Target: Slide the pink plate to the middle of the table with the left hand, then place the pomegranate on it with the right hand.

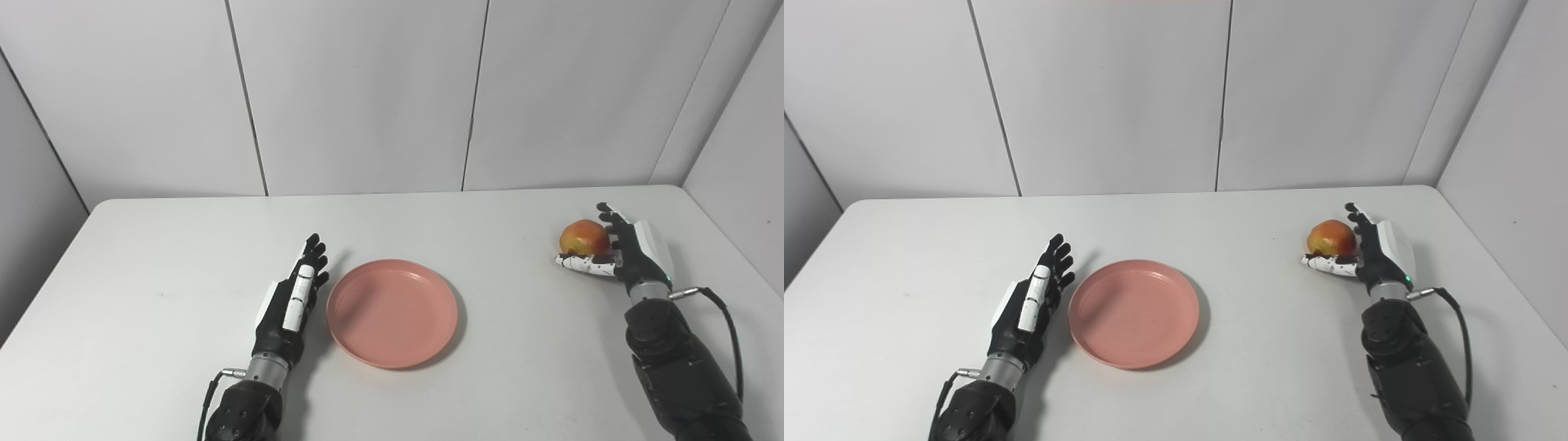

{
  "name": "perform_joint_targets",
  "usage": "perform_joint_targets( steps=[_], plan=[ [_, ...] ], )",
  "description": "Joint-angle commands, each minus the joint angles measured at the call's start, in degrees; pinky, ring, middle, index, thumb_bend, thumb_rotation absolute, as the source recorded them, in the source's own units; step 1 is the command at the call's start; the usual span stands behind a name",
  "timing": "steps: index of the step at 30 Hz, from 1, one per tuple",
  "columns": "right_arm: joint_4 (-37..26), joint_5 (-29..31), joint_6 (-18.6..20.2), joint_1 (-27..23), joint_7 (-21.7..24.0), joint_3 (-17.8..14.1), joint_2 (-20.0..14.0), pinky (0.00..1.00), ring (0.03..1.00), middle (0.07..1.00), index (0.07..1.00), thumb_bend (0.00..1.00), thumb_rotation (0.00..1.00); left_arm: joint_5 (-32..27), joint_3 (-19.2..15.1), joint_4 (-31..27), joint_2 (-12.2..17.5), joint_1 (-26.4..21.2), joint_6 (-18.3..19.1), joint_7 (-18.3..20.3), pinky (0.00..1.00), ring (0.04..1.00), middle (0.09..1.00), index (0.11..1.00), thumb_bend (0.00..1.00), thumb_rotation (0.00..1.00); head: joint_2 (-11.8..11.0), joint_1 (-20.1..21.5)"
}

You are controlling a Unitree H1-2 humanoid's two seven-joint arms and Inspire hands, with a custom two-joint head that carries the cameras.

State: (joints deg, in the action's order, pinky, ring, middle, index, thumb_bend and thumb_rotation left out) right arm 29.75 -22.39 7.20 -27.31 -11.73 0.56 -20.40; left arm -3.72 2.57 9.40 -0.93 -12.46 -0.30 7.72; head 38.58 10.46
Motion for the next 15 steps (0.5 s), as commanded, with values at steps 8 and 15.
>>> perform_joint_targets(
  steps=[8,15],
  plan=[
    [0.2,1.0,-4.8,-3.2,-4.2,-0.3,1.6,0.60,0.656,0.682,0.694,0.78,0.03,-0.7,0.3,-2.2,0.3,-1.5,0.5,0.6,0.98,1.000,1.000,1.000,0.56,1.00,0.1,-0.3],
    [0.4,-0.2,-5.5,-2.9,-7.2,0.3,1.4,0.47,0.522,0.492,0.496,0.53,0.00,-0.7,0.3,-1.7,0.1,-1.6,0.0,0.4,0.98,0.998,1.000,1.000,0.56,1.00,0.0,-0.4]
  ],
)
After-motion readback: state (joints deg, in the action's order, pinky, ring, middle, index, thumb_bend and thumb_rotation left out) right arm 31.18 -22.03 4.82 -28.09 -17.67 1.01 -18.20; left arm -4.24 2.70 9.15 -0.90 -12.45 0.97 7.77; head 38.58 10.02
